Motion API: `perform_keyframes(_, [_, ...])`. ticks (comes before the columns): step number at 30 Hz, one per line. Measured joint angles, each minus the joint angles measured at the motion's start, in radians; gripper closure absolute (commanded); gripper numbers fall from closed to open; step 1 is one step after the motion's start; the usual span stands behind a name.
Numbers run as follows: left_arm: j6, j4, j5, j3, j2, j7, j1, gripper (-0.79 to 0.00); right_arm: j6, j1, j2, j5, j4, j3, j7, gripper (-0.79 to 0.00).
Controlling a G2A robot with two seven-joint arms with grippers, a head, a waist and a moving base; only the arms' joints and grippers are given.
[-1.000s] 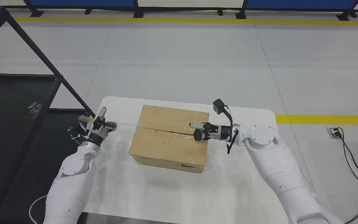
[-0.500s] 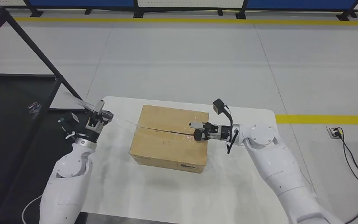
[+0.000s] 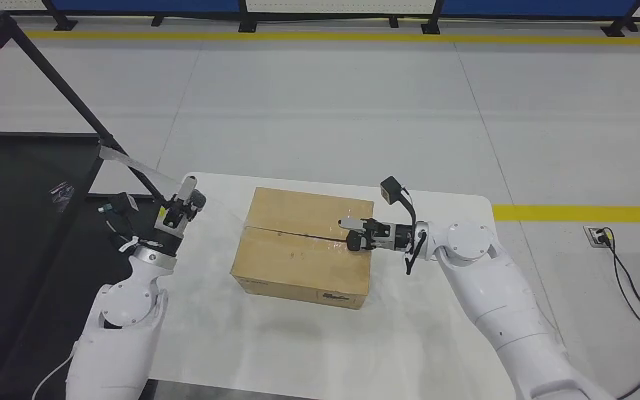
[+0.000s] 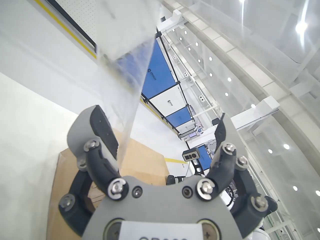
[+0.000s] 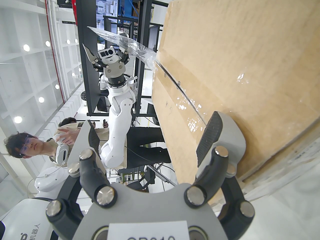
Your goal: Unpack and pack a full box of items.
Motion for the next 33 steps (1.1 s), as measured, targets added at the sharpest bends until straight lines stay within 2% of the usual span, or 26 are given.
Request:
perform_keyframes(6, [0.003, -0.074, 0.018, 0.006, 0.001, 0.003, 0.030, -0.785, -0.012, -0.060, 0.014, 0.026, -0.079, 0.040, -0.057, -0.785])
perform_keyframes(15, [0.007, -0.171, 0.083, 0.038, -0.002, 0.020, 0.063, -0.785, 0.012, -0.112, 0.033, 0.032, -0.154, 0.072, -0.051, -0.785])
perform_keyframes(26, [0.016, -0.223, 0.149, 0.080, -0.005, 0.020, 0.066, -0.785, 0.010, -0.141, 0.047, 0.043, -0.183, 0.090, -0.049, -0.785])
perform_keyframes(29, [0.020, -0.223, 0.176, 0.101, -0.007, 0.023, 0.056, -0.785, -0.015, -0.153, 0.051, 0.059, -0.197, 0.103, -0.063, -0.785])
perform_keyframes(33, [0.025, -0.212, 0.202, 0.134, -0.012, 0.027, 0.042, -0.785, -0.114, -0.204, 0.063, 0.107, -0.252, 0.156, -0.101, -0.785])
